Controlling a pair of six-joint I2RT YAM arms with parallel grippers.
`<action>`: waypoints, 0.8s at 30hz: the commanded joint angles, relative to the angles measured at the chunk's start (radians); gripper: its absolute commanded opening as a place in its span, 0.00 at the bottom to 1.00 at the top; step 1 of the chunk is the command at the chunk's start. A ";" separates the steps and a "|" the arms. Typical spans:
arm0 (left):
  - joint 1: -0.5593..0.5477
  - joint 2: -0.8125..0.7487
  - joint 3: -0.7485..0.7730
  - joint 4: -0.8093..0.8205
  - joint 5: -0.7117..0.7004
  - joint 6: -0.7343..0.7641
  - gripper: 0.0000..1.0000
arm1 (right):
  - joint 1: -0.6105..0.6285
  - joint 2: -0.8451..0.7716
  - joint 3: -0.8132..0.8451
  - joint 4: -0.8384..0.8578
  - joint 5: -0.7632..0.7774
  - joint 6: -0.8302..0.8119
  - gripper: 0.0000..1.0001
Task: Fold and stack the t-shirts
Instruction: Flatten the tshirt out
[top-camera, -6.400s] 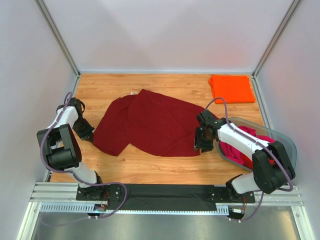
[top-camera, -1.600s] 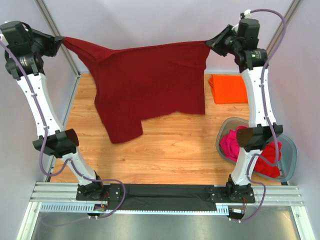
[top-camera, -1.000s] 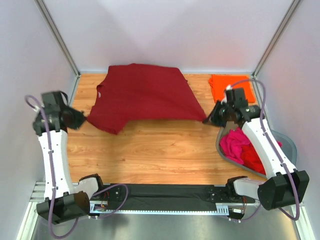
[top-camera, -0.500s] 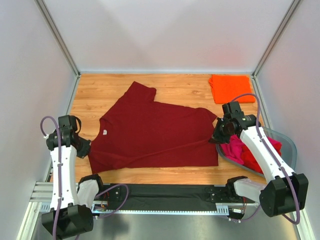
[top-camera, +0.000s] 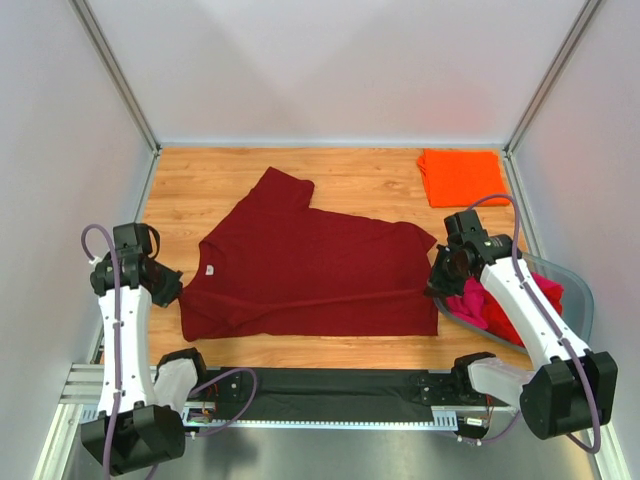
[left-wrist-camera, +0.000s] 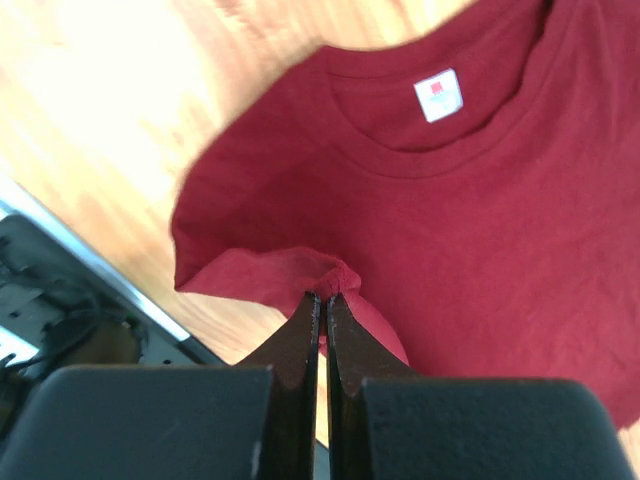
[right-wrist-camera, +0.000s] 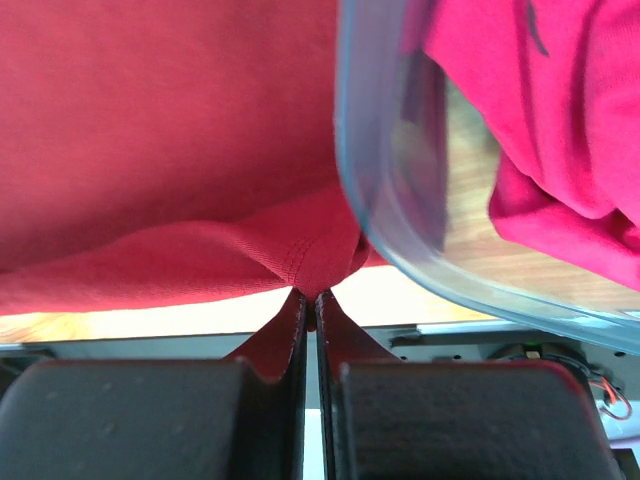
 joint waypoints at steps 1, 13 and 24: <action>-0.009 0.052 0.019 0.081 0.063 0.071 0.00 | 0.002 -0.016 -0.025 -0.004 0.047 -0.004 0.00; -0.040 0.289 0.304 0.156 -0.012 0.001 0.00 | 0.002 0.143 0.188 0.263 0.009 0.012 0.00; -0.025 0.731 1.356 0.342 0.021 -0.131 0.00 | -0.025 0.838 1.591 0.178 -0.033 -0.042 0.00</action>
